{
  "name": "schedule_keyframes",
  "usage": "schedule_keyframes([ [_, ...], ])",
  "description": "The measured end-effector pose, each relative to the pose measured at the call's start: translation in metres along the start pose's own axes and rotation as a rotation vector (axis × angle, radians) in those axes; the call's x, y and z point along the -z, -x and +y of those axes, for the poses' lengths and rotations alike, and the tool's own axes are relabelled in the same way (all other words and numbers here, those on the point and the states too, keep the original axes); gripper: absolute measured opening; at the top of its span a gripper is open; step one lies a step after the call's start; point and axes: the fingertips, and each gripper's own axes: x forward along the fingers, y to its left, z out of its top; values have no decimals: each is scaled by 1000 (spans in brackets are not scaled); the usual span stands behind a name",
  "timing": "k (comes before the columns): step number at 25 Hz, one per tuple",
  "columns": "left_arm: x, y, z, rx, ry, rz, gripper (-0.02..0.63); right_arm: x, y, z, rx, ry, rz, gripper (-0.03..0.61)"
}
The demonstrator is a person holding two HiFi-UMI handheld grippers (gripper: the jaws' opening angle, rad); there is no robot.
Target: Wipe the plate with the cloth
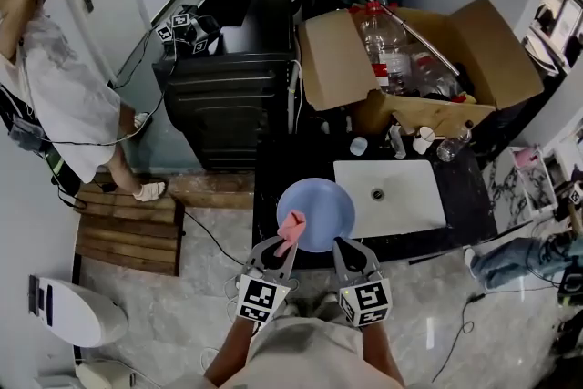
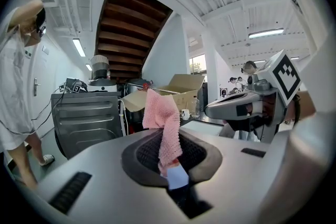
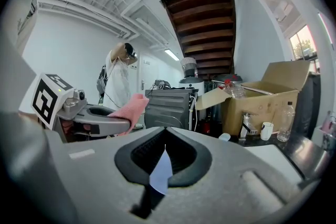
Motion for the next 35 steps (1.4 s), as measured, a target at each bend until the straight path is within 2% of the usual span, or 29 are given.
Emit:
schedule_keyframes([
  [6, 2, -20, -7, 26, 2, 5, 34, 13, -2, -19, 25, -31, 15, 6],
  [14, 8, -60, 10, -16, -2, 52, 34, 17, -36, -50, -19, -31, 25, 6],
  [35, 66, -167, 57, -170, 51, 315, 34, 59, -137, -154, -177, -26, 187, 6],
])
